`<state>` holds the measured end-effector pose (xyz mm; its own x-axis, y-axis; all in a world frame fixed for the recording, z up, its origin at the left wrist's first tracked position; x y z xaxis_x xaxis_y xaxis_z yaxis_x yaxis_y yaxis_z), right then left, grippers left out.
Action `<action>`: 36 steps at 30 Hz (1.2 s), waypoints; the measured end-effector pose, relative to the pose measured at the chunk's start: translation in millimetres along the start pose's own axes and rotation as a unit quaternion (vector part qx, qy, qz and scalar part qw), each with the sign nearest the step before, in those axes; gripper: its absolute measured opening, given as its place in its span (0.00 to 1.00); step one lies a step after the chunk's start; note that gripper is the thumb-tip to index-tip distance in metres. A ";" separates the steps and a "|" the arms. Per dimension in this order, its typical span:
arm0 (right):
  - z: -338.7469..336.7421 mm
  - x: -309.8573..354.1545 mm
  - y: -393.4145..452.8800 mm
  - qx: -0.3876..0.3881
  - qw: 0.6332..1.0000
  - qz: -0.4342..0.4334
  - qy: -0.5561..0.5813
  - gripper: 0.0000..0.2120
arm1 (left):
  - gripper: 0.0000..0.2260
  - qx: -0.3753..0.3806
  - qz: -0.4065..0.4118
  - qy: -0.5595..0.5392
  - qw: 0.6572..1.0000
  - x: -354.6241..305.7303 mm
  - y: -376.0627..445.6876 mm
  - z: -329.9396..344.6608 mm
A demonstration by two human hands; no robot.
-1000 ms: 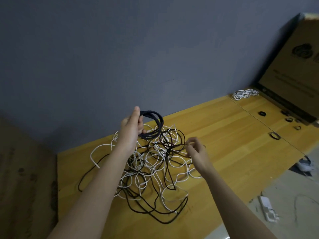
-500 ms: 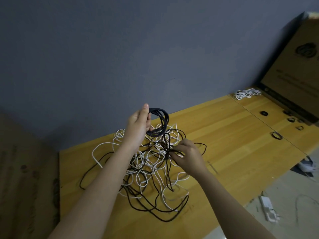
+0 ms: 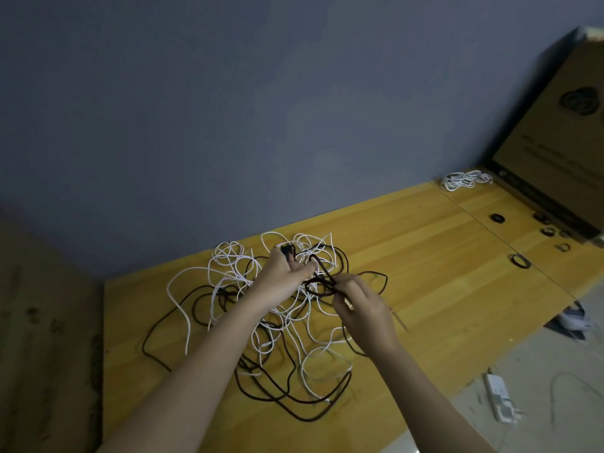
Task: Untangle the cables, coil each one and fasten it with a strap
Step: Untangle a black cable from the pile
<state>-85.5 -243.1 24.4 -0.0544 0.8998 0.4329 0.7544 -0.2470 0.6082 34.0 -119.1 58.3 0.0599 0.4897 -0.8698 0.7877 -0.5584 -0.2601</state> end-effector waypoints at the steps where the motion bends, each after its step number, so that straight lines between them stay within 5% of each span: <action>1: -0.8 0.1 1.4 -0.005 1.000 -0.011 -0.001 0.03 | 0.17 0.027 -0.013 0.004 1.000 4.0 1.9 2.1; 4: -1.4 3.8 7.3 0.000 0.999 -0.035 0.023 0.04 | 0.22 0.068 -0.024 -0.006 0.997 11.6 5.8 10.2; 7: -3.4 8.9 10.4 0.025 0.991 0.029 0.128 0.07 | 0.17 0.024 -0.008 -0.063 0.998 12.6 3.8 15.4; 11: -8.5 10.0 7.0 0.130 0.889 0.232 0.371 0.13 | 0.14 -0.040 0.009 -0.057 0.998 11.1 -0.8 14.4; 13: -9.3 7.7 6.6 0.174 0.868 0.278 0.374 0.08 | 0.16 -0.060 0.018 -0.019 0.998 9.8 -0.8 13.5; 15: -8.2 9.7 7.8 0.214 0.856 0.312 0.352 0.13 | 0.16 -0.073 0.038 0.042 0.996 6.1 -2.7 13.8; 19: -3.8 13.7 16.2 0.149 0.955 0.222 0.129 0.06 | 0.15 -0.087 0.079 0.063 0.991 2.8 -5.1 14.2; 21: -1.8 11.3 16.7 0.081 0.962 0.215 0.146 0.03 | 0.17 -0.088 0.096 0.039 0.991 0.7 -5.8 12.5; 24: 2.7 2.9 12.0 0.053 0.905 0.326 0.267 0.07 | 0.16 -0.066 0.116 0.004 0.991 -2.5 -6.8 9.5; 26: 5.2 -2.4 9.1 0.133 0.844 0.422 0.304 0.11 | 0.15 -0.046 0.125 0.001 0.991 -3.0 -9.5 8.5; 30: 3.2 -5.6 2.6 0.265 0.772 0.440 0.375 0.08 | 0.12 -0.041 0.144 -0.005 0.989 -0.6 -14.1 5.2; 36: 3.1 -12.6 4.4 0.089 0.731 0.514 0.439 0.09 | 0.11 -0.087 0.170 0.077 0.979 2.3 -8.9 -6.2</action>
<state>-79.5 -254.4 19.6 0.2620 -0.3259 0.9084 0.7605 -0.5097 -0.4022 30.9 -108.8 61.2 0.4176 0.3991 -0.8163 0.7982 -0.5904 0.1197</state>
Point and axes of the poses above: each hand's wrist, its own y-axis towards the middle knuckle, its own z-axis out of the palm, x = y × z, the point moved 2 cm from there along y, towards the middle knuckle, and after that the axes turned 4 degrees about z, right-handed, at the moved point
